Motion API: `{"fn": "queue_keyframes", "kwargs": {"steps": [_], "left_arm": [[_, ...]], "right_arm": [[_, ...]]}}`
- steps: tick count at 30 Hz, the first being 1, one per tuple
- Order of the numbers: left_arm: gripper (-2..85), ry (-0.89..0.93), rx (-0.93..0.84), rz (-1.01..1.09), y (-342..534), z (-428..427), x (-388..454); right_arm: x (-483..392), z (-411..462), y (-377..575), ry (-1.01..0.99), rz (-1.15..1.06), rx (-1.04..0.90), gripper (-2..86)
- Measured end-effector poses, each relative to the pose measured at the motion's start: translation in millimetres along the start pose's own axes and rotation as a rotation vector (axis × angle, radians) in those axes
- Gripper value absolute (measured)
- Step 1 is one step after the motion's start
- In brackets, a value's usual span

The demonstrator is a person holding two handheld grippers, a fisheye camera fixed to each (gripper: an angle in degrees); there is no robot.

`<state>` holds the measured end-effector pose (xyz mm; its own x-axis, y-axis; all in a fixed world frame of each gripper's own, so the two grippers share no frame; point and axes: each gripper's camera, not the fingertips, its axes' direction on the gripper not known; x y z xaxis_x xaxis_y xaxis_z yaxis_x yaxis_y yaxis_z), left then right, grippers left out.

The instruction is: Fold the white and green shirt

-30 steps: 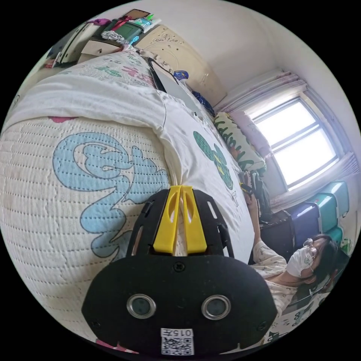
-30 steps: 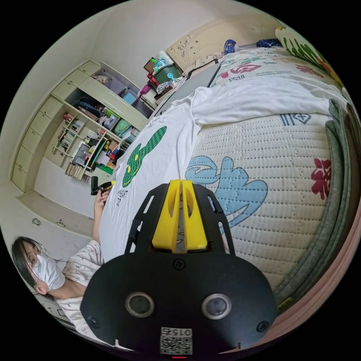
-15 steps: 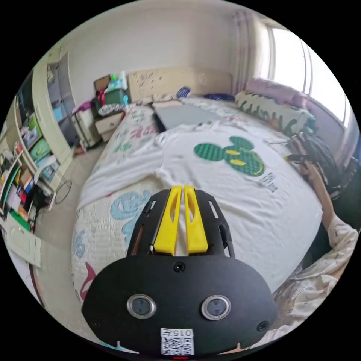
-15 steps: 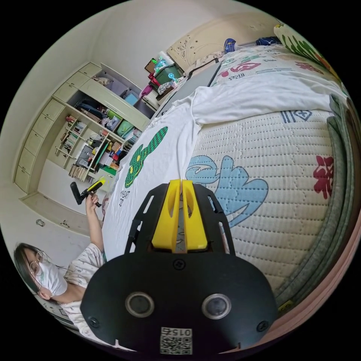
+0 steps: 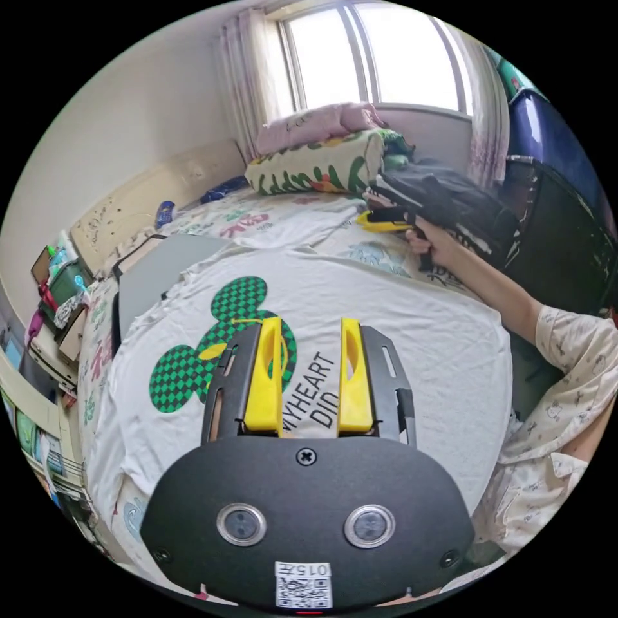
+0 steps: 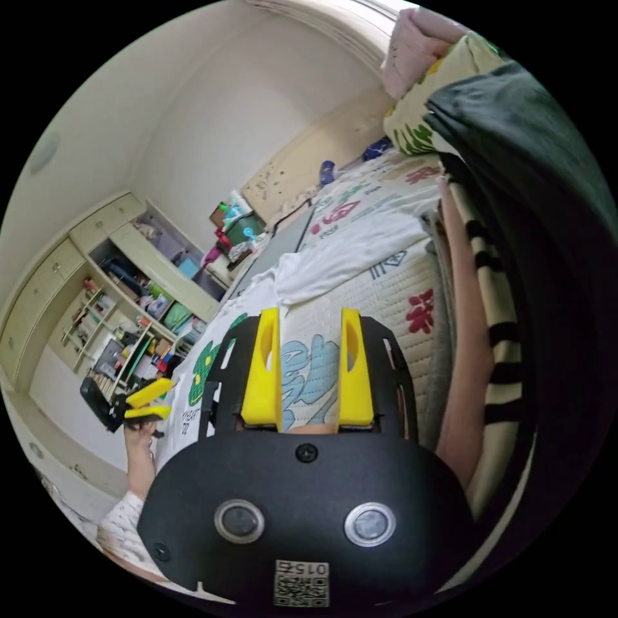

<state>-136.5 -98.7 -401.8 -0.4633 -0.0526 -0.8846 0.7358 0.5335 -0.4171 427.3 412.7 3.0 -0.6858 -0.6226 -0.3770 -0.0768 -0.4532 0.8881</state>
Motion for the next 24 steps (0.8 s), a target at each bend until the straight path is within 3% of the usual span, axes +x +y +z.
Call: {"fn": "queue_keyframes", "kwargs": {"steps": [7, 17, 24], "left_arm": [[12.9, 0.062, -0.145, 0.003, 62.5, 80.8, -8.1], [11.4, 0.109, -0.149, 0.007, 119.7, 140.9, -33.6], [9.9, 0.074, -0.137, 0.060, 149.7, 168.0, -36.8]], "right_arm": [[22.6, 29.5, -32.9, 0.204, 0.169, 0.095, 13.2], [61.0, 108.8, -96.0, 0.302, 0.355, 0.114, 9.8], [75.9, 156.2, -118.0, 0.340, 0.327, 0.095, 8.7]]}}
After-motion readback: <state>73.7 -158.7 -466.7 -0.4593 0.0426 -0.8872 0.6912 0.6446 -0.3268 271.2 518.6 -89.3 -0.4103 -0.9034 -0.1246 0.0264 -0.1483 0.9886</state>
